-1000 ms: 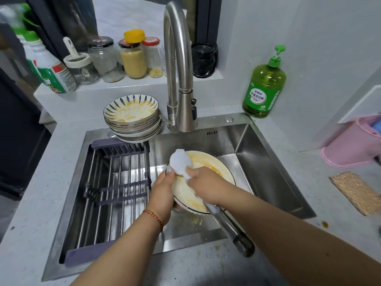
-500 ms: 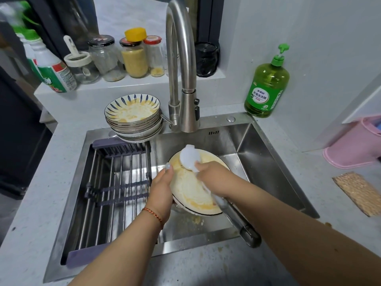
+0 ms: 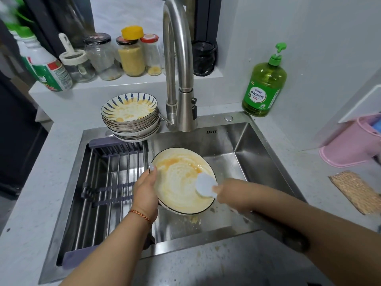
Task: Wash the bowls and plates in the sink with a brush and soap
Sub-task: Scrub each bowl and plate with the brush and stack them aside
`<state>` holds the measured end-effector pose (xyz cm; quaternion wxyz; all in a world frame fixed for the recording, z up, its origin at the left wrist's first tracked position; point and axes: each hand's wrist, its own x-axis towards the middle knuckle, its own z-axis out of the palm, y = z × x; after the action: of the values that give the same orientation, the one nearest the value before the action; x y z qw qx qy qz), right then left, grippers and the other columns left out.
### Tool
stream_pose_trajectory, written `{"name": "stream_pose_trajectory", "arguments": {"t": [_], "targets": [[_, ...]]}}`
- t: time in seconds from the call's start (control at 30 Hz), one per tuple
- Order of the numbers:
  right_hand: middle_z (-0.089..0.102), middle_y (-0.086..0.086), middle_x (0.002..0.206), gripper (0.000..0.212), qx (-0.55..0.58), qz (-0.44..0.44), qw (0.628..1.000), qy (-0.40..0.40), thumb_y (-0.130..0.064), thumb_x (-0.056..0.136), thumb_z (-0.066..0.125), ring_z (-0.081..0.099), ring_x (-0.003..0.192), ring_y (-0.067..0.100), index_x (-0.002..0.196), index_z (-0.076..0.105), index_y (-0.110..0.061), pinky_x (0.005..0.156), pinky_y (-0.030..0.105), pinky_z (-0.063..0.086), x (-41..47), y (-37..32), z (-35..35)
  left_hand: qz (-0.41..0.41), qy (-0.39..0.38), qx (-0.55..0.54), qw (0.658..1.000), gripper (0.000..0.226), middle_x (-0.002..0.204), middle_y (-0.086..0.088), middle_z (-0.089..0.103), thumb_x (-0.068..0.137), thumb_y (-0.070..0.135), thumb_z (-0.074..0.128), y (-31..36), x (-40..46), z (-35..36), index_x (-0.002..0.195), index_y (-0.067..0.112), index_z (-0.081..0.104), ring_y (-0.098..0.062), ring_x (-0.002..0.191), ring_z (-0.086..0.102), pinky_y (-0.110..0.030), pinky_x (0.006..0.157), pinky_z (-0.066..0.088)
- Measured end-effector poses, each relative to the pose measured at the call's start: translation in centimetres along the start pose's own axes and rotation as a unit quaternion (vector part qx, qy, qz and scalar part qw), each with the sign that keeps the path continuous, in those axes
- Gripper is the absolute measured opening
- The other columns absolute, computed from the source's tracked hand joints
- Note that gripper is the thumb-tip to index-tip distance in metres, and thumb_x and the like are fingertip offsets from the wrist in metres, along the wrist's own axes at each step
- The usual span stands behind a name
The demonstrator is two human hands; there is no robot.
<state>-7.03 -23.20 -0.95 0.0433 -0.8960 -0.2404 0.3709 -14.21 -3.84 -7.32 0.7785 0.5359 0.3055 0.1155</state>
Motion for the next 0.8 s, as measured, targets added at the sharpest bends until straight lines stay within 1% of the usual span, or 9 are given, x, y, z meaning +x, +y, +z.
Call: {"name": "stream_pose_trajectory", "arguments": {"t": [0.13, 0.2, 0.3, 0.43, 0.5, 0.57, 0.67, 0.77, 0.8], "targets": [[0.047, 0.009, 0.098, 0.036, 0.067, 0.028, 0.994, 0.075, -0.012, 0.097, 0.036, 0.043, 0.088, 0.020, 0.128, 0.053, -0.001, 0.076, 0.023, 0.034, 2.3, -0.6, -1.8, -0.009, -0.029, 0.040, 0.999, 0.029, 0.079, -0.001, 0.073, 0.099, 0.033, 0.048, -0.5, -0.4, 1.0, 0.094, 0.013, 0.067, -0.016, 0.066, 0.068, -0.025, 0.047, 0.052], [0.047, 0.010, 0.098, 0.036, 0.087, 0.000, 0.992, 0.094, -0.010, 0.097, 0.037, 0.043, 0.088, 0.020, 0.128, 0.052, 0.001, 0.077, 0.025, 0.036, 2.8, -2.0, -2.0, -0.023, -0.034, 0.047, 0.998, 0.030, 0.074, 0.000, 0.070, 0.099, 0.038, 0.048, -0.6, -0.6, 1.4, 0.090, 0.017, 0.067, -0.016, 0.060, 0.064, -0.022, 0.042, 0.046], [0.048, 0.011, 0.098, 0.037, 0.106, -0.059, 0.990, 0.077, -0.009, 0.096, 0.039, 0.045, 0.087, 0.020, 0.128, 0.052, 0.001, 0.078, 0.028, 0.041, 1.8, -4.1, -1.8, -0.035, -0.034, 0.040, 0.998, 0.032, 0.086, -0.010, 0.072, 0.097, 0.039, 0.050, -0.6, -0.4, 1.5, 0.092, 0.015, 0.070, -0.025, 0.074, 0.066, -0.032, 0.062, 0.051], [0.058, 0.013, 0.084, 0.033, 0.143, -0.092, 0.985, -0.012, -0.011, 0.095, 0.045, 0.052, 0.067, 0.016, 0.124, 0.055, 0.001, 0.056, 0.024, 0.039, -1.1, -5.0, -0.6, -0.035, -0.012, 0.021, 0.999, 0.043, 0.099, -0.020, 0.071, 0.094, 0.043, 0.050, -0.2, -0.4, 1.4, 0.103, 0.005, 0.067, -0.032, 0.084, 0.067, -0.041, 0.076, 0.054], [0.060, 0.018, 0.102, 0.034, 0.092, -0.099, 0.990, -0.046, -0.015, 0.096, 0.044, 0.051, 0.078, 0.019, 0.127, 0.053, -0.003, 0.060, 0.027, 0.036, -2.3, -4.4, -0.1, -0.027, 0.004, 0.005, 1.000, 0.054, 0.103, -0.020, 0.070, 0.084, 0.053, 0.057, 0.0, -0.5, 1.2, 0.105, 0.004, 0.066, -0.035, 0.091, 0.067, -0.048, 0.084, 0.053], [0.053, 0.014, 0.099, 0.036, 0.041, -0.101, 0.992, -0.058, -0.016, 0.098, 0.040, 0.048, 0.081, 0.020, 0.131, 0.050, -0.005, 0.055, 0.021, 0.034, -2.9, -3.3, 0.1, -0.022, 0.022, -0.006, 0.999, 0.052, 0.107, -0.019, 0.070, 0.083, 0.053, 0.062, 0.0, -0.5, 0.9, 0.106, 0.007, 0.067, -0.036, 0.096, 0.066, -0.051, 0.088, 0.051], [0.050, 0.004, 0.090, 0.039, 0.028, -0.060, 0.997, -0.032, -0.020, 0.098, 0.039, 0.050, 0.076, 0.017, 0.134, 0.046, -0.008, 0.055, 0.019, 0.036, -2.5, -1.4, 0.6, -0.017, 0.046, -0.009, 0.999, 0.030, 0.101, -0.014, 0.069, 0.096, 0.040, 0.053, 0.2, -0.2, 0.7, 0.096, 0.014, 0.067, -0.031, 0.091, 0.064, -0.043, 0.079, 0.051], [0.058, 0.007, 0.118, 0.044, 0.040, -0.006, 0.997, 0.060, -0.025, 0.095, 0.043, 0.058, 0.099, 0.021, 0.138, 0.044, -0.016, 0.075, 0.026, 0.047, -1.0, 1.0, 1.2, -0.003, 0.034, 0.010, 0.999, 0.034, 0.103, -0.015, 0.070, 0.089, 0.046, 0.057, 0.1, -0.2, 1.0, 0.096, 0.014, 0.068, -0.029, 0.091, 0.064, -0.045, 0.084, 0.052], [0.061, 0.006, 0.115, 0.045, 0.076, 0.008, 0.992, 0.097, -0.027, 0.093, 0.046, 0.060, 0.096, 0.020, 0.137, 0.045, -0.019, 0.073, 0.026, 0.047, -0.5, 1.7, 1.4, -0.006, 0.033, 0.017, 0.999, 0.036, 0.107, -0.015, 0.070, 0.087, 0.048, 0.057, 0.0, -0.3, 1.2, 0.097, 0.015, 0.068, -0.029, 0.093, 0.064, -0.046, 0.086, 0.052]]}}
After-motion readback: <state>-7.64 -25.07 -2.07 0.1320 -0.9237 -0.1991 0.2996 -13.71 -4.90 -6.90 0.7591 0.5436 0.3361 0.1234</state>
